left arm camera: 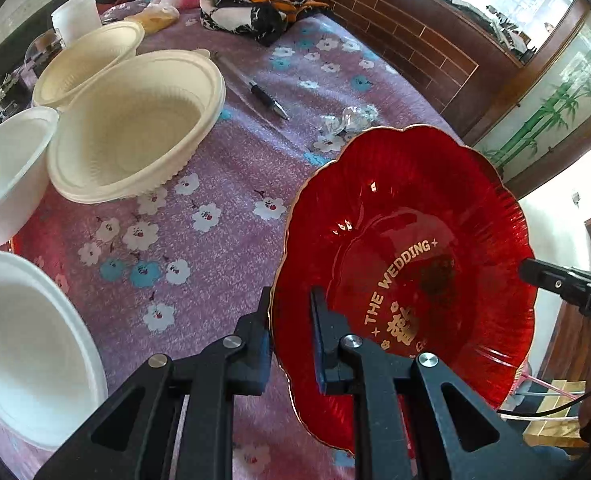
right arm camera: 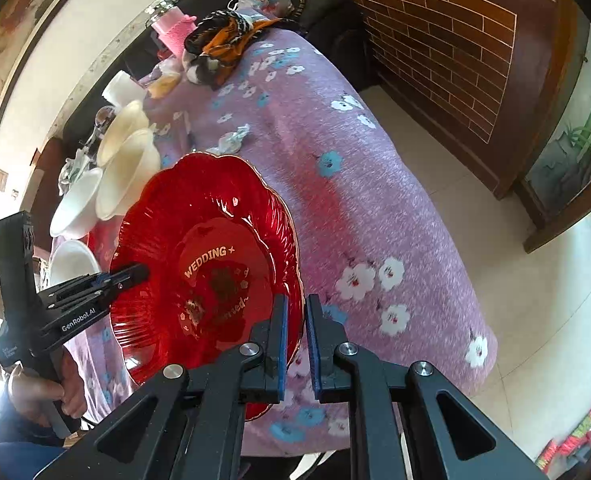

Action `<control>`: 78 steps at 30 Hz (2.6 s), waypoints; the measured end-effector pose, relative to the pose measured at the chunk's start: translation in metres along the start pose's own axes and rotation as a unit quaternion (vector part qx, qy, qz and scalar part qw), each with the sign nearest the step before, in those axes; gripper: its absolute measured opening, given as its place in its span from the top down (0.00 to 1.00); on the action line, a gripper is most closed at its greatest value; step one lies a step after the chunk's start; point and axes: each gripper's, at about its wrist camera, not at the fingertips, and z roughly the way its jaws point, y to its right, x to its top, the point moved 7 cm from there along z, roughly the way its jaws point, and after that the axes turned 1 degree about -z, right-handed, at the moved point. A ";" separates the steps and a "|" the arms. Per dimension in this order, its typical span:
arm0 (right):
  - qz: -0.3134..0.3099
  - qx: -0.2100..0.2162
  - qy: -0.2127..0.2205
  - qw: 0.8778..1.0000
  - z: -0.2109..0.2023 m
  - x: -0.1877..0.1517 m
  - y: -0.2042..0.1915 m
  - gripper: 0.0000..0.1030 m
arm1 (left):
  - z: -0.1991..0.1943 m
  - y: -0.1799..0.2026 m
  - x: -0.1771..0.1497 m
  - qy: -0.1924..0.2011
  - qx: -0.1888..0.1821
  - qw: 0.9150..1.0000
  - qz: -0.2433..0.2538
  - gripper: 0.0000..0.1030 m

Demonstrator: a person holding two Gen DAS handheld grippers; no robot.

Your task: Organize plates and bowls

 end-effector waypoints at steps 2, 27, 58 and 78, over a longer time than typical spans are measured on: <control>0.001 0.001 -0.003 1.000 0.003 0.001 0.003 0.90 | 0.002 -0.001 0.002 0.002 0.003 1.000 -0.001 0.86; -0.083 -0.196 0.143 0.966 -0.071 0.016 -0.028 0.40 | -0.082 0.003 -0.008 0.125 0.035 0.990 0.058 0.54; -0.285 -0.189 0.199 0.918 -0.066 -0.005 -0.192 0.36 | -0.152 -0.065 -0.040 0.188 0.104 0.976 0.015 0.53; -0.332 -0.172 0.195 0.907 -0.052 -0.010 -0.224 0.35 | -0.163 -0.089 -0.056 0.192 0.122 0.973 -0.024 0.53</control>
